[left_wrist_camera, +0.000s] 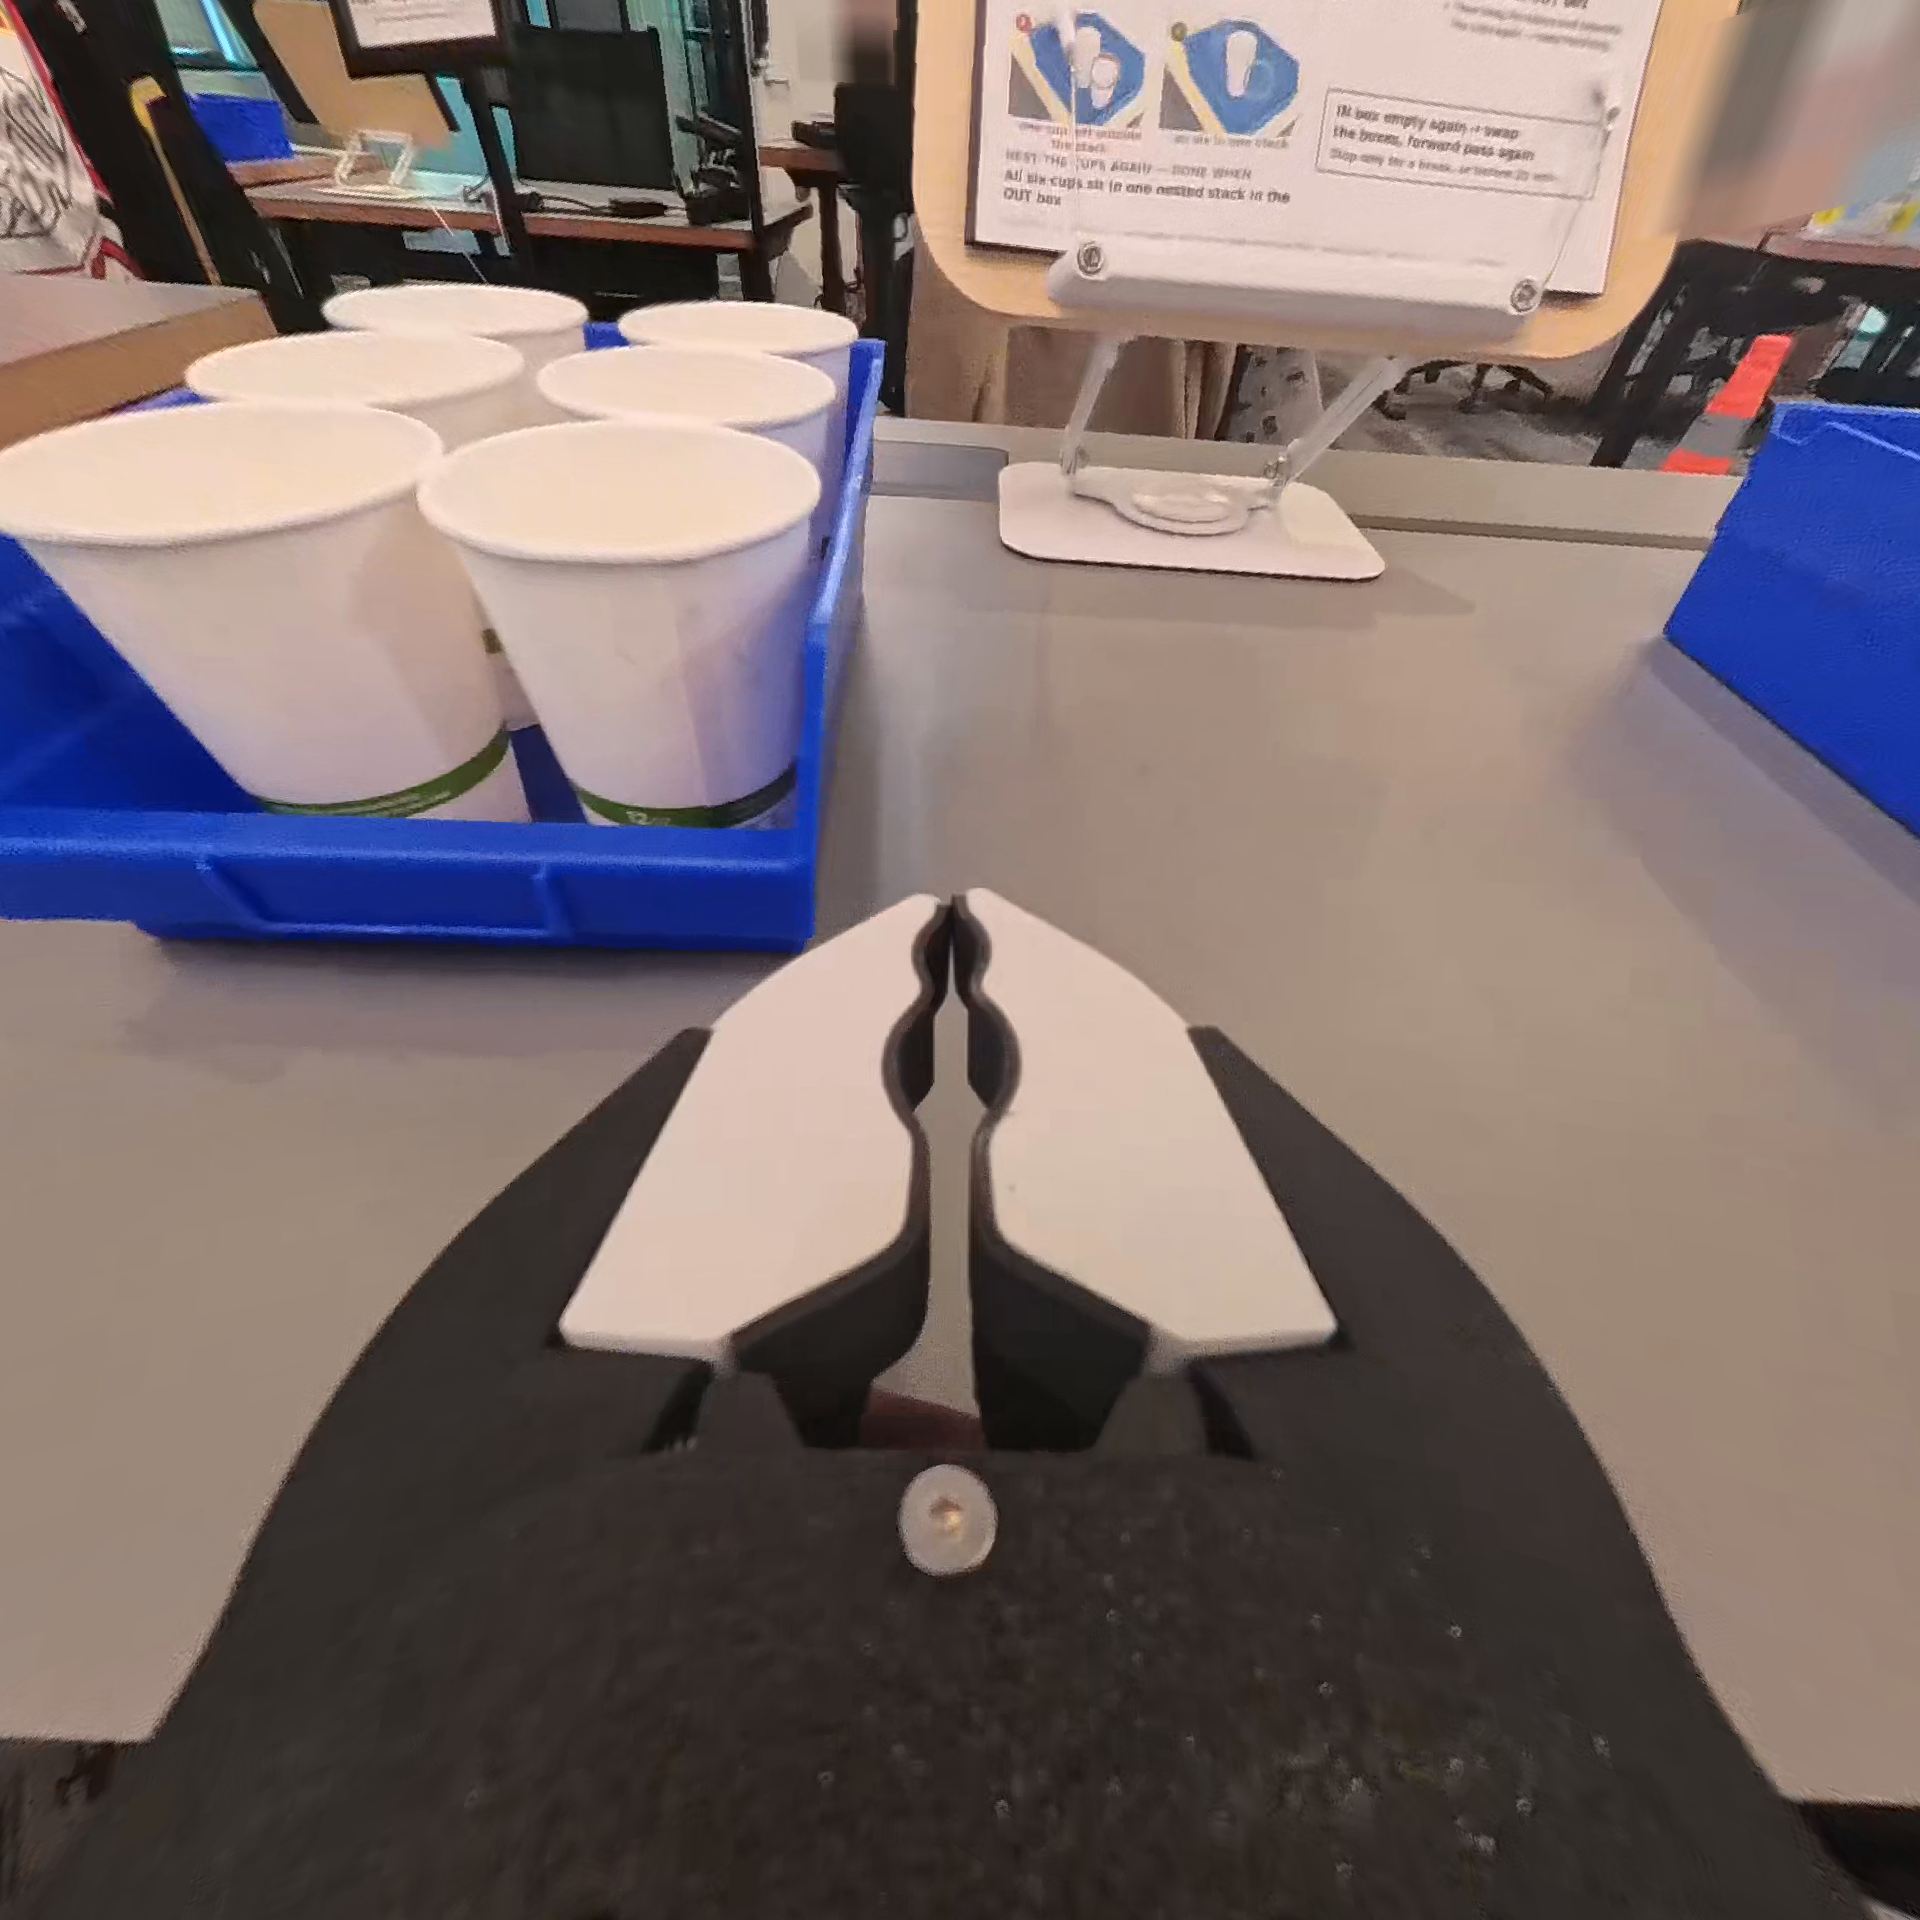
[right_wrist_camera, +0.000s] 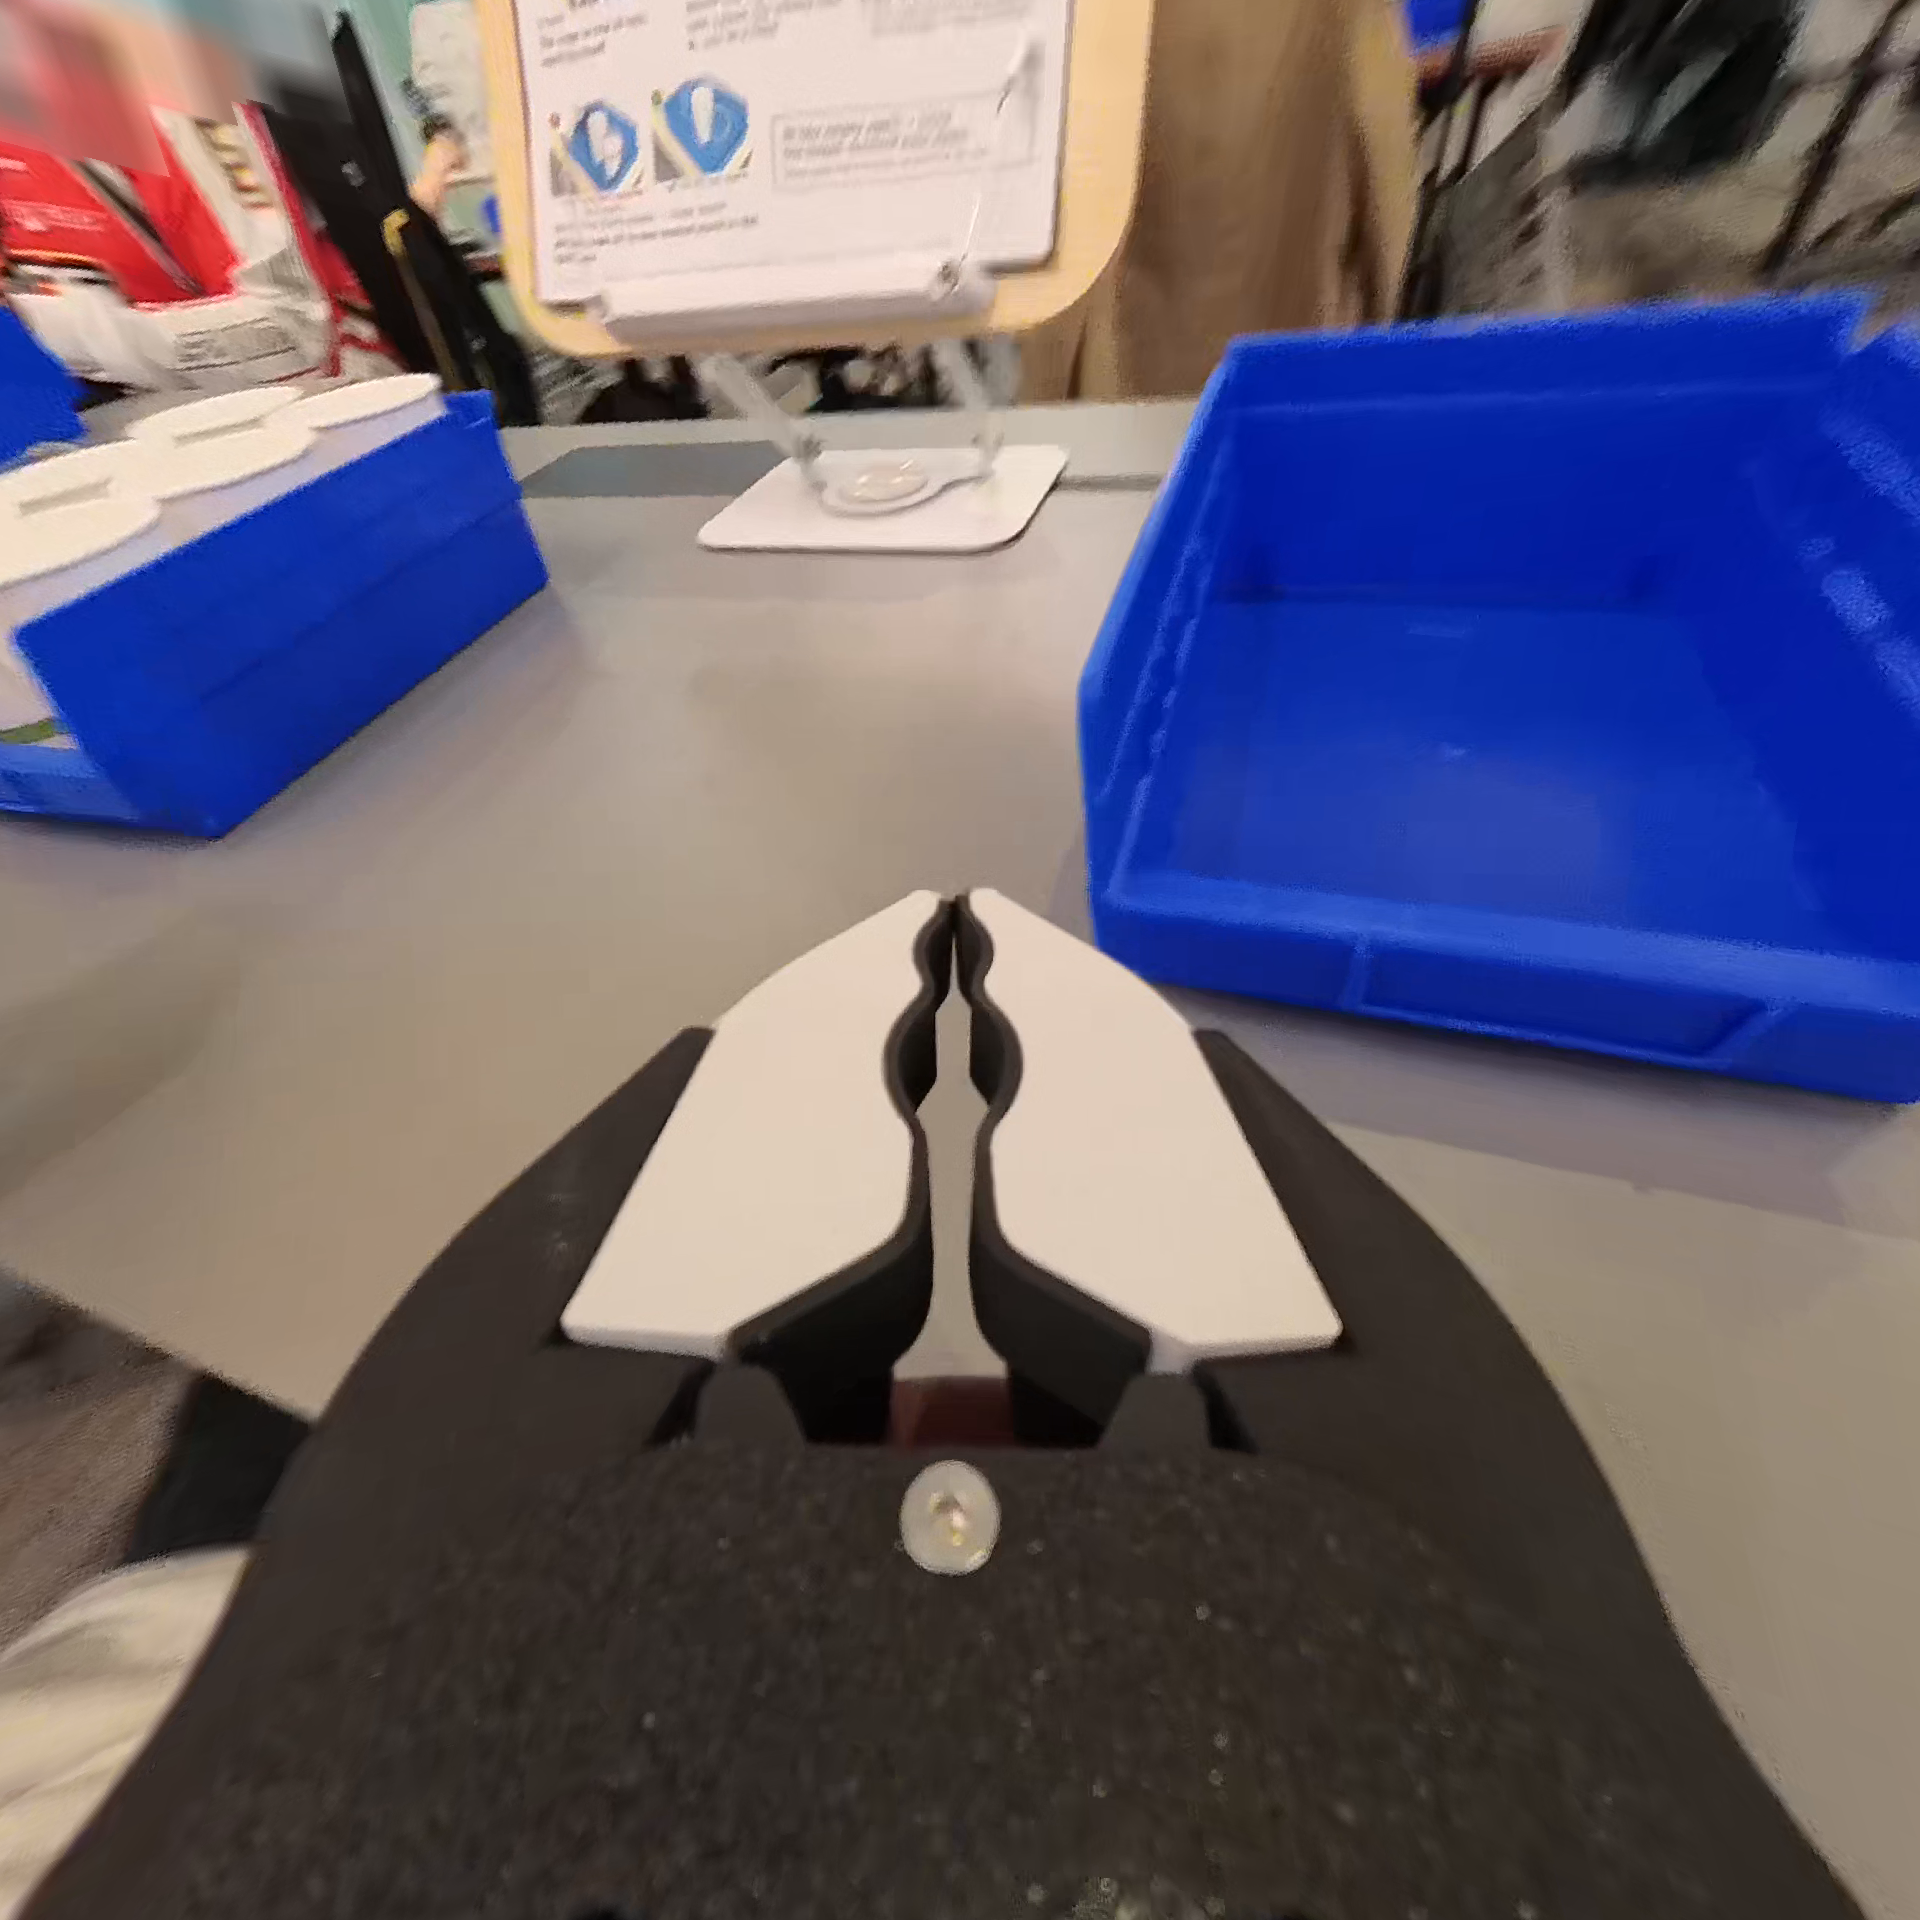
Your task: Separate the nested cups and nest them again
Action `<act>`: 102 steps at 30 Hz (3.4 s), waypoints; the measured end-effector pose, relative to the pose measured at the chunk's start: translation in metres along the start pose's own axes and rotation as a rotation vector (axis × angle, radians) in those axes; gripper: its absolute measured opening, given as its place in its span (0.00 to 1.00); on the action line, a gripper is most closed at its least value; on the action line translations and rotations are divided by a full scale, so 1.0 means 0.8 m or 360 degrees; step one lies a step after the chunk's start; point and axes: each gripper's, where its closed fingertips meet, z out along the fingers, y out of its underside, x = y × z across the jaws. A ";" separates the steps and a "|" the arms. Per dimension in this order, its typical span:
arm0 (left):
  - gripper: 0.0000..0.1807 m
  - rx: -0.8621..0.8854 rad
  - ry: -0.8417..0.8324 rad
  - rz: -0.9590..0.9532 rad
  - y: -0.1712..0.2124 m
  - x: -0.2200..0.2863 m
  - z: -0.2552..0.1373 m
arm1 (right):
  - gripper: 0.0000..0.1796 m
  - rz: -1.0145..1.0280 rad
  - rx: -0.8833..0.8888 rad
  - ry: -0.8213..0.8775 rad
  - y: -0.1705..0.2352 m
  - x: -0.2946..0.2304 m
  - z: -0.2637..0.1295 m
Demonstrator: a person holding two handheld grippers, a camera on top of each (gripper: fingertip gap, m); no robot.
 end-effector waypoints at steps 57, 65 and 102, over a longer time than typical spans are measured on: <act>0.41 -0.0052 0.0159 0.0017 -0.014 -0.069 0.013 | 0.21 -0.0188 -0.0060 -0.0171 0.025 -0.005 0.007; 0.42 -0.0215 0.0077 0.0073 -0.027 -0.112 0.085 | 0.22 -0.0242 0.0010 -0.0192 0.016 -0.017 0.002; 0.46 -0.0309 0.1737 0.0470 -0.168 0.039 -0.026 | 0.39 -0.0843 -0.0100 -0.1327 -0.093 -0.161 -0.010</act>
